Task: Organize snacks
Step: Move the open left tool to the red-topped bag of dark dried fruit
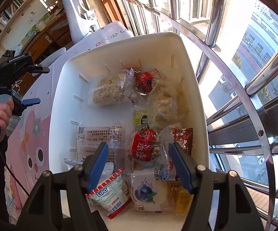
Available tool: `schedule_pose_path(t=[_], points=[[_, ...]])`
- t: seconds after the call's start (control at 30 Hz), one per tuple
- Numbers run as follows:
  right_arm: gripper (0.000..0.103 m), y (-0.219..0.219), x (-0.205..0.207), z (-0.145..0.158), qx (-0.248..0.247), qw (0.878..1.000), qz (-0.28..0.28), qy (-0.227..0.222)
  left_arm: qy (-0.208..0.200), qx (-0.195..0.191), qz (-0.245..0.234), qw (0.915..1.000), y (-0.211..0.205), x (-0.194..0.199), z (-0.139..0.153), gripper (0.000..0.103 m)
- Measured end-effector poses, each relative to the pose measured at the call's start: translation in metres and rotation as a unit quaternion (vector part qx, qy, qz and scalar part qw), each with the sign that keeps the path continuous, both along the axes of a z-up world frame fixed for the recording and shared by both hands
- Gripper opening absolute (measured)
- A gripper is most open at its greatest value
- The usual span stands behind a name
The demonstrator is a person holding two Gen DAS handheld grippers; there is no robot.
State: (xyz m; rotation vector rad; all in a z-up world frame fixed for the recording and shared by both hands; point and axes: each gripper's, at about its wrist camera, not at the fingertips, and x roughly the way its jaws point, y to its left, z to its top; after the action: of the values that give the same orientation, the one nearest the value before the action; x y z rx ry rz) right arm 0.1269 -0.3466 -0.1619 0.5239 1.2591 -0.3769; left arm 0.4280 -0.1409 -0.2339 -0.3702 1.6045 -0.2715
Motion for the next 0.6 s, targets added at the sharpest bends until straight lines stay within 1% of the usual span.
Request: schedule_pose_path(t=[0.13,0.3,0.5,0.6], points=[[0.067,0.002,0.002,-0.002,0.003,1.000,-0.003,0.010,0.028,0.000,0.004,0.9996,-0.013,0.016,-0.016,0.090],[0.067,0.003,0.005,-0.002,0.001,1.000,-0.001,0.015,0.059,0.008,0.002,0.9982,-0.027,0.029,-0.036,0.090],[0.067,-0.003,0.006,-0.005,0.002,1.000,-0.012,0.022,0.082,0.041,-0.005,0.9958,-0.041,0.034,-0.056,0.089],[0.067,-0.007,0.006,-0.005,0.002,1.000,-0.019,0.023,0.091,0.053,-0.010,0.9944,-0.047,0.034,-0.064,0.087]])
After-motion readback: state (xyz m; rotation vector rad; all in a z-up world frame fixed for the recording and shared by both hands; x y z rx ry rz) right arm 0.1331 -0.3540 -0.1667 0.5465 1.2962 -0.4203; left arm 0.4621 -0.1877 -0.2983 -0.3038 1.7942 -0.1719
